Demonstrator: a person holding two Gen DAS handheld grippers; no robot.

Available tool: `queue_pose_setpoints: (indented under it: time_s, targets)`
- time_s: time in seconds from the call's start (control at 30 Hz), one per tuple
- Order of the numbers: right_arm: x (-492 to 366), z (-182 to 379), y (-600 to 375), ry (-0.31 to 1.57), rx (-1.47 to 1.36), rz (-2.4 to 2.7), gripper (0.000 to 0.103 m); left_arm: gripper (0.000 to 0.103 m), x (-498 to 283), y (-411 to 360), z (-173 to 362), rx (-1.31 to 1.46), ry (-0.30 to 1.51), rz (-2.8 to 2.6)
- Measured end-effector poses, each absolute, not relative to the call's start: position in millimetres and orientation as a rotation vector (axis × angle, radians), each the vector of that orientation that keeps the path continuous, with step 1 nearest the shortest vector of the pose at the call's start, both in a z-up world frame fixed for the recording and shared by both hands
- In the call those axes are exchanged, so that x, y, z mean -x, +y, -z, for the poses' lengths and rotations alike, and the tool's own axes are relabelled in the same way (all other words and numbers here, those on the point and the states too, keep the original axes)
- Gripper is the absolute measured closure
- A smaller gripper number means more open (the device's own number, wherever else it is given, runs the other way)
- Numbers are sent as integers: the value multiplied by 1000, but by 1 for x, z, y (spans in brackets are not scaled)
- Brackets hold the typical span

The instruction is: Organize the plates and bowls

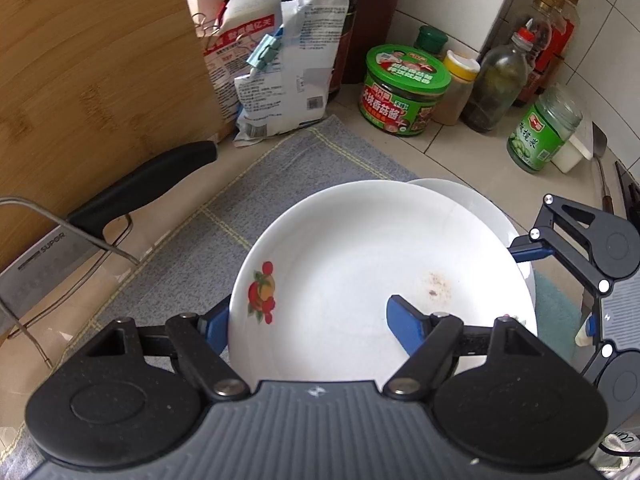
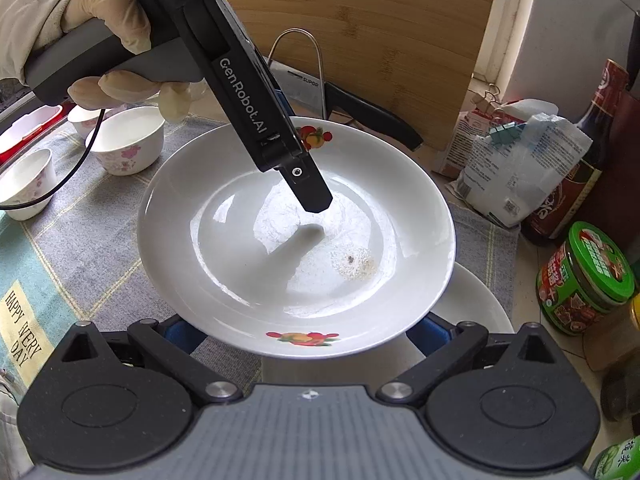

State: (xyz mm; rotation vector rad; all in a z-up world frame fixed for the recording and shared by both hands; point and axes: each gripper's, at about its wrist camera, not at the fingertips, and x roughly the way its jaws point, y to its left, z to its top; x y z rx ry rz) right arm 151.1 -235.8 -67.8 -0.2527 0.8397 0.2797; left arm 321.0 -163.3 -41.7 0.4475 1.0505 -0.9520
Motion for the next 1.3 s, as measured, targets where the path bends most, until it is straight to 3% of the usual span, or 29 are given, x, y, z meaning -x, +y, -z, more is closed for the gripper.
queue_pose_setpoints:
  time_s: [0.67,1.3]
  targets:
    - [-105,77,-279,880,173,-110,0,26,-297,-239,58,-531,1045,1114]
    - [-96,87,-292,927,153,-64,0,25,-289,-263,79,-561,1086,1159]
